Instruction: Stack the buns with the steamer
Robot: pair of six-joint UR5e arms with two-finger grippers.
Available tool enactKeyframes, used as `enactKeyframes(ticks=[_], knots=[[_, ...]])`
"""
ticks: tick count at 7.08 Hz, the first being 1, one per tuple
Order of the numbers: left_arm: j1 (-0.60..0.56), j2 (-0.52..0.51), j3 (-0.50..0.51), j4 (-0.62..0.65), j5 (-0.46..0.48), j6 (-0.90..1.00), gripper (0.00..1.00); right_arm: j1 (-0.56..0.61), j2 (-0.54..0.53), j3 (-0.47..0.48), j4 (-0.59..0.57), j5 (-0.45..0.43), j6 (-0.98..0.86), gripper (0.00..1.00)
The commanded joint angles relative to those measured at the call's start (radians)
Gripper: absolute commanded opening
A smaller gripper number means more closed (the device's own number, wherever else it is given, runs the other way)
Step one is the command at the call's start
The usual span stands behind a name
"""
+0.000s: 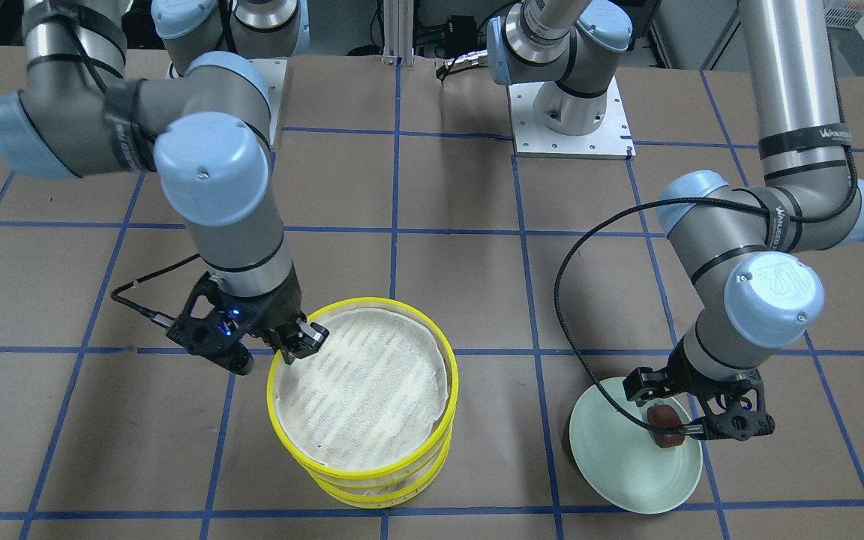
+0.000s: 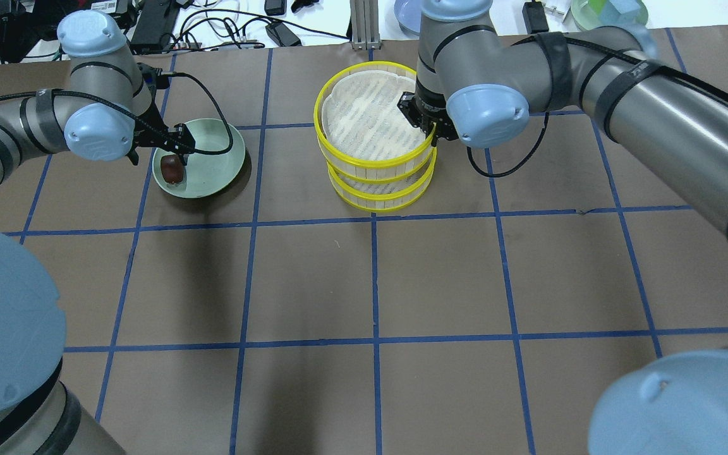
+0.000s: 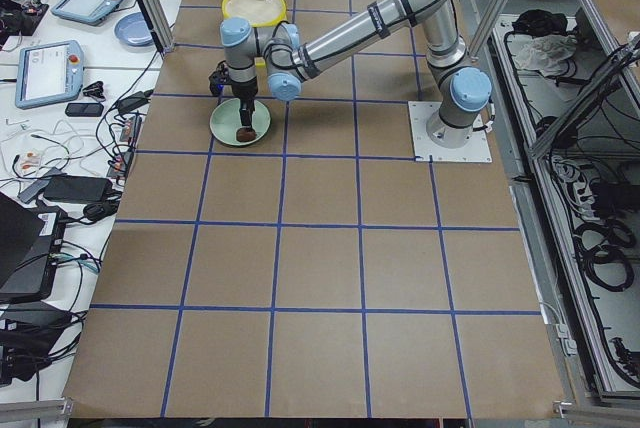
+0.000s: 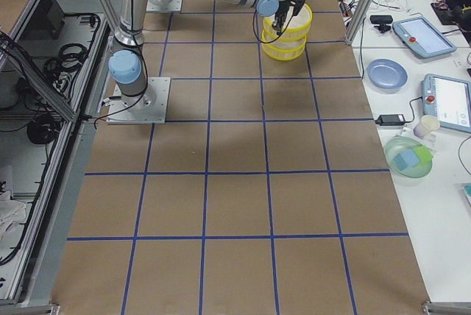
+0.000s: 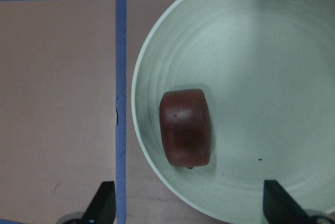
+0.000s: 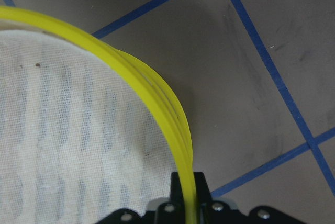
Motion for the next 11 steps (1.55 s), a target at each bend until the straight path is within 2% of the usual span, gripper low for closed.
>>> enactKeyframes(ticks=[1, 3, 4, 5, 6, 7, 8, 10, 11], knots=[[0.005, -0.050, 0.006, 0.104, -0.004, 0.002, 1.00, 0.003, 0.035, -0.001, -0.017, -0.071, 0.003, 0.00], [0.005, -0.088, 0.009, 0.127, -0.004, 0.001, 1.00, 0.005, 0.050, 0.002, -0.019, -0.062, 0.003, 0.00], [0.005, -0.101, 0.009, 0.143, -0.007, -0.001, 0.96, 0.003, 0.053, 0.002, -0.022, -0.062, 0.007, 0.00], [0.005, -0.108, 0.009, 0.150, -0.009, -0.001, 0.83, 0.005, 0.053, 0.002, -0.022, -0.041, 0.008, 0.00], [0.005, -0.110, 0.011, 0.150, -0.009, -0.005, 0.46, 0.005, 0.055, 0.005, -0.022, -0.006, 0.015, 0.00], [0.005, -0.110, 0.011, 0.150, -0.018, -0.010, 0.13, 0.003, 0.053, 0.005, -0.020, -0.001, 0.020, 0.00], [0.005, -0.109, 0.011, 0.150, -0.026, -0.013, 0.00, 0.005, 0.055, 0.005, -0.019, -0.002, 0.018, 0.00], [0.004, -0.081, 0.041, 0.148, -0.059, -0.097, 0.00, 0.003, 0.058, 0.008, -0.020, -0.005, 0.017, 0.00], [0.001, -0.054, 0.052, 0.141, -0.103, -0.120, 0.00, 0.003, 0.059, 0.016, -0.019, -0.007, 0.011, 0.07]])
